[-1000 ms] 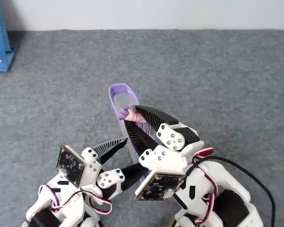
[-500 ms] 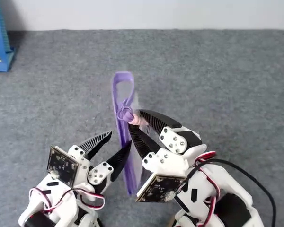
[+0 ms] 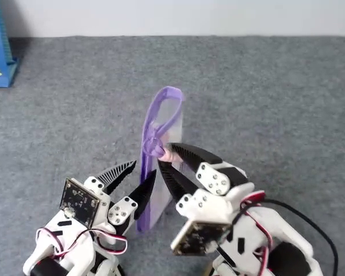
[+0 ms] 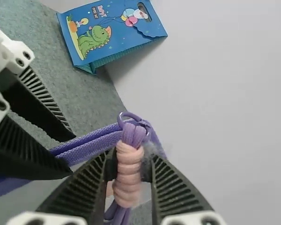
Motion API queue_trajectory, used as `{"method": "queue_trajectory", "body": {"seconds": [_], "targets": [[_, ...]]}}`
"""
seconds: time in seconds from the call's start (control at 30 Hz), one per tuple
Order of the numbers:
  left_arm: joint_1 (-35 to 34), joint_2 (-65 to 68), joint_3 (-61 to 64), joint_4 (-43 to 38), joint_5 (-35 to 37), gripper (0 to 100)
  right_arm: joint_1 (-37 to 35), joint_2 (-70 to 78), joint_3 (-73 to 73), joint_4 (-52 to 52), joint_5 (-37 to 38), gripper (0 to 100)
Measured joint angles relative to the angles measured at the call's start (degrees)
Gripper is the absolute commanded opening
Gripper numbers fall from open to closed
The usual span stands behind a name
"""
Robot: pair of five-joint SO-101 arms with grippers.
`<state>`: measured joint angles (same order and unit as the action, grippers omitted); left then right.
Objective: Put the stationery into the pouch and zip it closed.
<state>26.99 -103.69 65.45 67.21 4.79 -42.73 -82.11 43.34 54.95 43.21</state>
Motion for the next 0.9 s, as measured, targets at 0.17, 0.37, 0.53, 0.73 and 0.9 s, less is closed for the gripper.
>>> {"method": "queue_trajectory", "body": {"seconds": [0.17, 0.37, 0.53, 0.73, 0.9], "targets": [[0.0, 0.0, 0.1, -5.5, 0.0, 14, 0.0, -3.9, 0.0, 5.1, -0.1, 0.8], [0.0, 0.1, 6.6, -15.6, -1.2, 14, -1.9, -5.7, 0.0, 8.6, -0.2, 0.8], [-0.1, 0.1, 8.2, -18.3, -2.4, 14, -5.2, -6.4, 0.0, 9.8, -2.2, 0.8], [1.7, 0.1, 8.2, -18.5, -4.2, 14, -7.0, -6.4, 0.0, 9.9, -4.0, 0.8], [3.3, 0.1, 8.2, -18.4, -4.6, 14, -7.1, -6.4, 0.0, 9.9, -4.0, 0.8]]}}
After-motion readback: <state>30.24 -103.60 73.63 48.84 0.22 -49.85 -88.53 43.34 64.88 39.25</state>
